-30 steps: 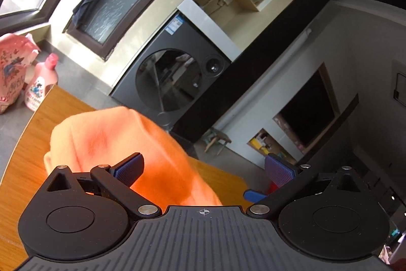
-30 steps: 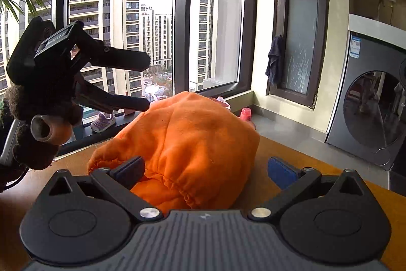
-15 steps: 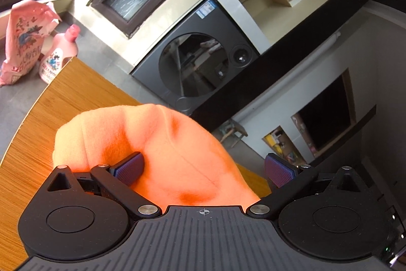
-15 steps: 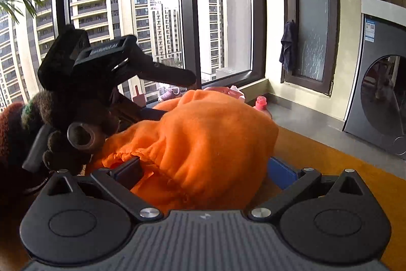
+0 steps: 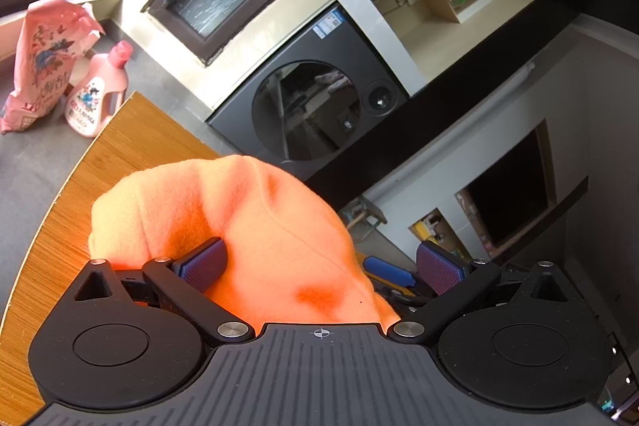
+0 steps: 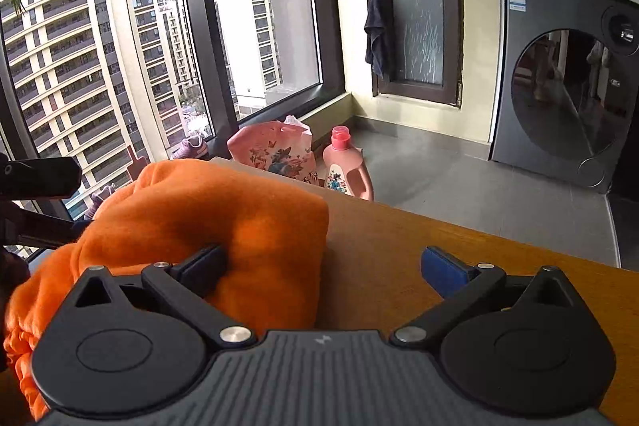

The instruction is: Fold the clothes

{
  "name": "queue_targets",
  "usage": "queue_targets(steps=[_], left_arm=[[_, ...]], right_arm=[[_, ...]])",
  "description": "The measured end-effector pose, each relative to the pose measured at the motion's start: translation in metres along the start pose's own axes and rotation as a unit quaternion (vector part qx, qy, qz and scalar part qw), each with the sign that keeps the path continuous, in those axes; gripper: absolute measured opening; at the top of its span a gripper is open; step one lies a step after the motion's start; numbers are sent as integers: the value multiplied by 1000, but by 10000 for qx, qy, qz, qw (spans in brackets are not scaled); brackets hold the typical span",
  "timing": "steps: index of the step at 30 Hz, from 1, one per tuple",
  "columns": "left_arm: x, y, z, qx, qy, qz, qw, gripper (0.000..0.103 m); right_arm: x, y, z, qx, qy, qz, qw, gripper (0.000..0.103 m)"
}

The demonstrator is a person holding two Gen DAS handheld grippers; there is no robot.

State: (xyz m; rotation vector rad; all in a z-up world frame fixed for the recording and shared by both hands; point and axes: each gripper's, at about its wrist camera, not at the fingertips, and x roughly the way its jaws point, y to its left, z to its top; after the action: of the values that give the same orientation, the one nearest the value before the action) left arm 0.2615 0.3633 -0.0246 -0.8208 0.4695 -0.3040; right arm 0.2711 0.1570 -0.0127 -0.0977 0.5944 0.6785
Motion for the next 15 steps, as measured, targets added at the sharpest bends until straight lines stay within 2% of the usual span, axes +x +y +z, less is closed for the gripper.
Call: queue_targets(steps=[4,8,15], left_arm=[[5,-9,-6,352,41,122,9993,103],[10,-15,-8,647,73,244,9976,103],[17,-24,-6,760,46,494,9959,103]], right_arm=[[2,-8,-5,158,-126,42,9998,103],[-2,-3,-8,108,-225,-115,9996,103],[-6,-2,-10,283,-204,-363,9987,103]])
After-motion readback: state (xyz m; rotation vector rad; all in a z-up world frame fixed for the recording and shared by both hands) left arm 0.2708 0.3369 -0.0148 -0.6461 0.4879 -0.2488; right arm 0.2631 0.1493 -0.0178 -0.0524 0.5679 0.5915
